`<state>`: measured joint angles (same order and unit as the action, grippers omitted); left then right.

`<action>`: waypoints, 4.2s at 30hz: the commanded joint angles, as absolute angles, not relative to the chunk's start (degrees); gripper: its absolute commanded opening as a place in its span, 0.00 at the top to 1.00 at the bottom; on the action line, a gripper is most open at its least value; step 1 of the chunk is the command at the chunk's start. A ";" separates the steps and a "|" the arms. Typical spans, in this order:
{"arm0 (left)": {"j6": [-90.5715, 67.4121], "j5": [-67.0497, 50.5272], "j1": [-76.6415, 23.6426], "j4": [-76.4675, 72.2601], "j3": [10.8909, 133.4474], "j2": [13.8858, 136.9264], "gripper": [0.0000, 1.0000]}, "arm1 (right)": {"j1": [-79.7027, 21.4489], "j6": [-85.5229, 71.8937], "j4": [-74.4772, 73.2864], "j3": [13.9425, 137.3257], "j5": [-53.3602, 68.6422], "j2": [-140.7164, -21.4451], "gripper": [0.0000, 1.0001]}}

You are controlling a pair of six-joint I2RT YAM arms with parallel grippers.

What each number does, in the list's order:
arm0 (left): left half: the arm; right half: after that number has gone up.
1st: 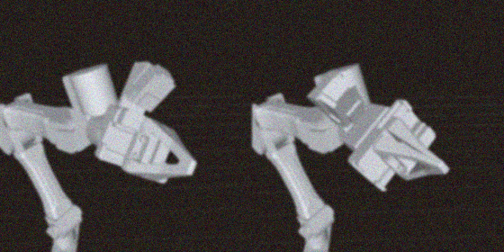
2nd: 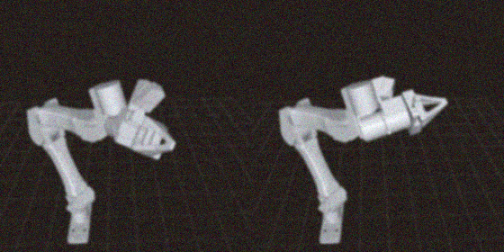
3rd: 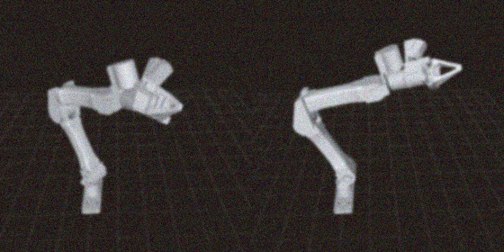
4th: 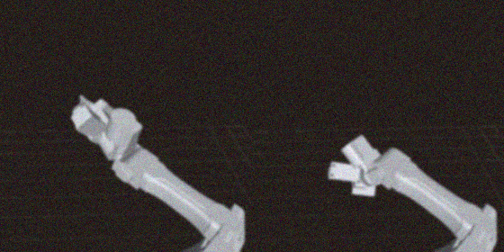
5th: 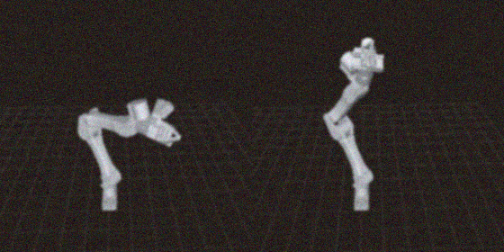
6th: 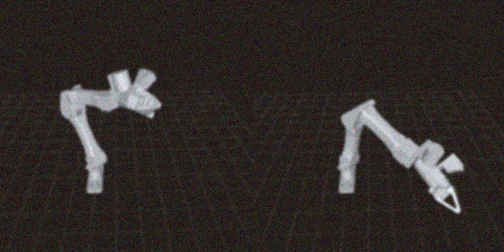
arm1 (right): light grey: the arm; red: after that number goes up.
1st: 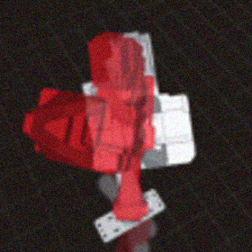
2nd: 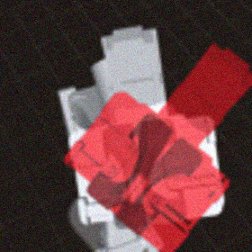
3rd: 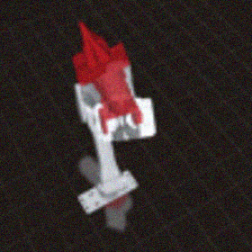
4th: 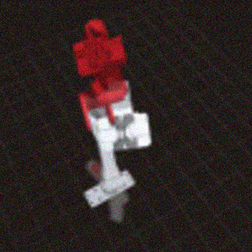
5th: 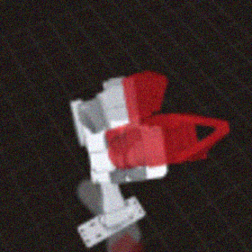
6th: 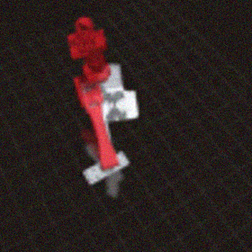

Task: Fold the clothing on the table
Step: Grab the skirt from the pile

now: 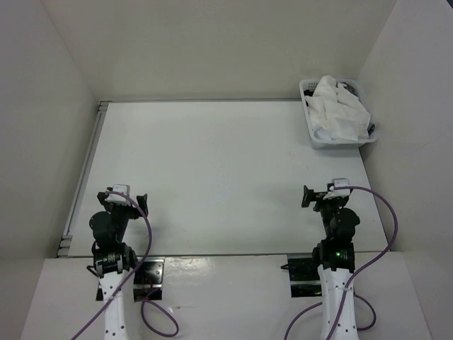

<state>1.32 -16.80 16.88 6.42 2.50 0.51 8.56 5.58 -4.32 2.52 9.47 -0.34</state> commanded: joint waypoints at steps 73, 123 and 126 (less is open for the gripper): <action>11.48 -9.86 15.01 56.67 93.60 81.11 0.01 | 23.03 4.22 -40.62 91.15 26.46 -84.47 0.01; 11.43 -32.52 29.27 39.99 71.36 71.00 0.02 | 18.28 13.02 -22.32 96.58 7.38 -112.32 0.01; 11.43 -32.52 28.66 40.61 73.20 72.76 0.02 | 18.28 11.35 -24.87 101.59 11.33 -113.46 0.01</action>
